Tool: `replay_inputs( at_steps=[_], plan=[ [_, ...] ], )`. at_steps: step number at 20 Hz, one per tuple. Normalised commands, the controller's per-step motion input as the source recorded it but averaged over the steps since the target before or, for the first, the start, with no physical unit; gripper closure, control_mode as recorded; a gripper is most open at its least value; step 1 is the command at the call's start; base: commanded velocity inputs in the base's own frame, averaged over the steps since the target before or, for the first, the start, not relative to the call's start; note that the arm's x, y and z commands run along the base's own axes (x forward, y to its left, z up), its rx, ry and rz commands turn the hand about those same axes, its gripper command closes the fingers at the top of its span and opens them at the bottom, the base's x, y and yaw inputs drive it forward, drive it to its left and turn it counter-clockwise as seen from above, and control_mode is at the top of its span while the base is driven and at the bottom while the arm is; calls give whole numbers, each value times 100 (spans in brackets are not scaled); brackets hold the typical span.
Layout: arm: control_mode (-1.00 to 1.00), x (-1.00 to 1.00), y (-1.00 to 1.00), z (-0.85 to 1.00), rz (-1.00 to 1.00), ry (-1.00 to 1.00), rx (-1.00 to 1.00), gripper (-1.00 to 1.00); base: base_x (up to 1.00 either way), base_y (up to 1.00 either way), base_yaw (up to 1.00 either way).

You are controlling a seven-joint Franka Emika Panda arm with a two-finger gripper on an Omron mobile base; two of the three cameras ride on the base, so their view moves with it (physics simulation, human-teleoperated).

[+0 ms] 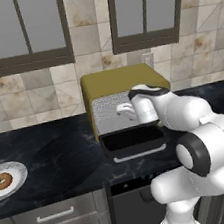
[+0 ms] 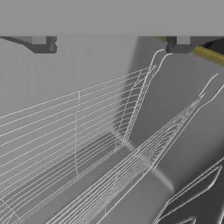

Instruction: Pick up the bagel from the plate, place it on the toaster oven rack, close the door, and set the timer.

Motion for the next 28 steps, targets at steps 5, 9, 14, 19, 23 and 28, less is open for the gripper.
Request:
replay_inputs(
  at_steps=[5,9,14,19,23,28],
  plan=[
    [-100,20,0,-13,-9,0,3,-100,0,0,0],
    [-100,22,0,-13,-7,0,2,-100,0,0,0],
    [-100,22,0,-18,-5,0,2,-100,0,0,0],
    [-100,26,0,-17,-1,0,2,-100,0,0,0],
    [-100,26,0,-14,0,0,1,-100,0,0,0],
    [-100,27,0,-8,0,0,1,-100,0,0,0]
  ],
)
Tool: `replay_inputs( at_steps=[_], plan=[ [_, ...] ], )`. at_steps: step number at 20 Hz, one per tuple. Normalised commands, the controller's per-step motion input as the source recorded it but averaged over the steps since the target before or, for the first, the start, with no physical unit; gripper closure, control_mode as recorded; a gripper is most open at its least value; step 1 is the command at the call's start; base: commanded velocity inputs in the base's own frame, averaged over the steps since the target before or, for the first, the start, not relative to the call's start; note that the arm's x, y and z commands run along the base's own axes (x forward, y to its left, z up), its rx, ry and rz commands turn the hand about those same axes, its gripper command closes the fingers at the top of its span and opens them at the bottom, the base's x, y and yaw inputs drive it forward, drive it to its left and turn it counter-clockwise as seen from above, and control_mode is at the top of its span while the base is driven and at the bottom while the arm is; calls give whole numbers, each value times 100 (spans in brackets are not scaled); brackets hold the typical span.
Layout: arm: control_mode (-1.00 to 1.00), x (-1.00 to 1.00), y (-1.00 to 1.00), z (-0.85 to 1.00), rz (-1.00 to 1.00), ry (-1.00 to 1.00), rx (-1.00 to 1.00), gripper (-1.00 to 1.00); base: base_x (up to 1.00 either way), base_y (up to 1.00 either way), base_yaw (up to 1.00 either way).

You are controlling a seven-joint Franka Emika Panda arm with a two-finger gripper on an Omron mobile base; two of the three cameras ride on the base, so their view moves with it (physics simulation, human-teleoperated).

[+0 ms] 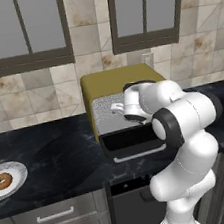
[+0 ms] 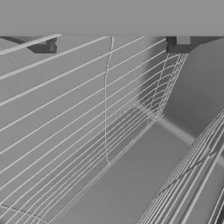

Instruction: Pick up the bagel from the plate, place it on the toaster oven rack, close the door, and set the timer.

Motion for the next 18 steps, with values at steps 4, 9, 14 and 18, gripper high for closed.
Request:
replay_inputs(
  at_steps=[4,9,14,18],
  plan=[
    [-100,27,0,-10,0,0,0,-100,0,0,0],
    [-100,23,0,-16,0,0,0,100,0,0,0],
    [-100,14,0,-13,0,0,0,100,0,0,0],
    [-100,0,0,-11,0,0,0,100,0,0,0]
  ],
)
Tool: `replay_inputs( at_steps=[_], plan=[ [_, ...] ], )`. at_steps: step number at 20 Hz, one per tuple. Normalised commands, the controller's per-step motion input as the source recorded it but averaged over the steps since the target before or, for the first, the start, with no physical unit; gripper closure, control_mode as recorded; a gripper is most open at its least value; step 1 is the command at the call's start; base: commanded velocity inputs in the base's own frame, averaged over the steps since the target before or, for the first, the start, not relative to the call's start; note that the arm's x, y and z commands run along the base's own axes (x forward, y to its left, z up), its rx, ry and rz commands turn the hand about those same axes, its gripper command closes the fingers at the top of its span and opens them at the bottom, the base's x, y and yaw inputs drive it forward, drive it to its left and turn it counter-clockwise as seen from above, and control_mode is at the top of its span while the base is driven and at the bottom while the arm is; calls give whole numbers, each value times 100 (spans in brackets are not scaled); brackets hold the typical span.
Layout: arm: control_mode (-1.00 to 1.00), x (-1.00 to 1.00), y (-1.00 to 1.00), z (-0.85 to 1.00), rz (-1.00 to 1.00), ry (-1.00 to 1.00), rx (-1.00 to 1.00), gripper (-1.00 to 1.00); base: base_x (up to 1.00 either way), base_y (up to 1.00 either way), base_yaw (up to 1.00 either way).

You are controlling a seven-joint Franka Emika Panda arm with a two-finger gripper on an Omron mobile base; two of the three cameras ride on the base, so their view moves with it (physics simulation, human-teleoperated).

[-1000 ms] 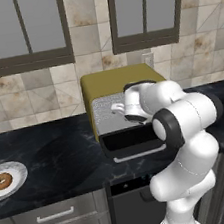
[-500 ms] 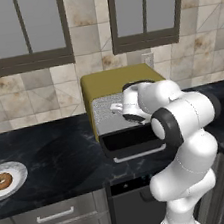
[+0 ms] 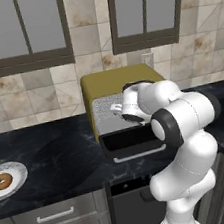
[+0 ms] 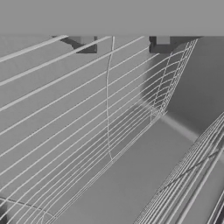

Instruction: Pick up the bagel from the plate, place it on the toaster oven rack, close the door, and set the timer.

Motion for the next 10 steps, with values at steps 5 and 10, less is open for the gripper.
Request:
replay_inputs(
  at_steps=[5,10],
  plan=[
    [-100,-15,0,-16,0,1,0,100,0,0,0],
    [-100,-48,-3,-26,0,4,0,100,0,0,0]
  ],
)
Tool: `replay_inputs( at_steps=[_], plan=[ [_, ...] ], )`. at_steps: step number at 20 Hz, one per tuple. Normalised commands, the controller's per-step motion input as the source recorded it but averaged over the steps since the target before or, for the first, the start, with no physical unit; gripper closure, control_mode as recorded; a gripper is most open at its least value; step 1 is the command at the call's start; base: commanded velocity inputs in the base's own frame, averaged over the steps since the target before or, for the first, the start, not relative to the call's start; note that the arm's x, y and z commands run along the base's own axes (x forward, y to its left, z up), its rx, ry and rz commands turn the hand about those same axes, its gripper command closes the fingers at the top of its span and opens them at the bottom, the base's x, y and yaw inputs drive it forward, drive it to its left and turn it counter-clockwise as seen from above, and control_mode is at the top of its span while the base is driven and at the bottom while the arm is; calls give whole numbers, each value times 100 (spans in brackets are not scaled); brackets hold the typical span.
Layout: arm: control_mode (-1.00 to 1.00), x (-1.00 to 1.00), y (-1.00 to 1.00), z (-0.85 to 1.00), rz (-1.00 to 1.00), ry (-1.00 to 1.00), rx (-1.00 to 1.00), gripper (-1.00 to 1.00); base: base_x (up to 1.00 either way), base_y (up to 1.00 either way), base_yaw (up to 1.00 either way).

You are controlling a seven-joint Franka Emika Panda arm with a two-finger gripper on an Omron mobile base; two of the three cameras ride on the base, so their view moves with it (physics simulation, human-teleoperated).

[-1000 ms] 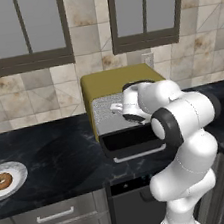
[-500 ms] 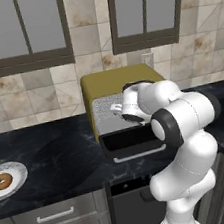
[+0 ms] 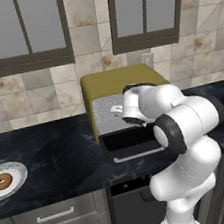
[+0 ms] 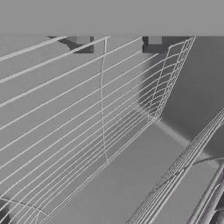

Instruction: Pick up the bagel from the plate, place it on the toaster oven rack, close the door, and set the timer.

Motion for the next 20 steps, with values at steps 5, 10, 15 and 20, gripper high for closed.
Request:
replay_inputs(
  at_steps=[5,10,15,20],
  plan=[
    [-100,-61,-7,-31,0,5,0,100,0,0,0],
    [-100,-70,-11,-39,0,7,0,100,0,0,0],
    [-100,-84,-16,-47,0,10,0,100,0,0,0],
    [-100,-89,-18,-51,0,10,0,100,0,0,0]
  ],
)
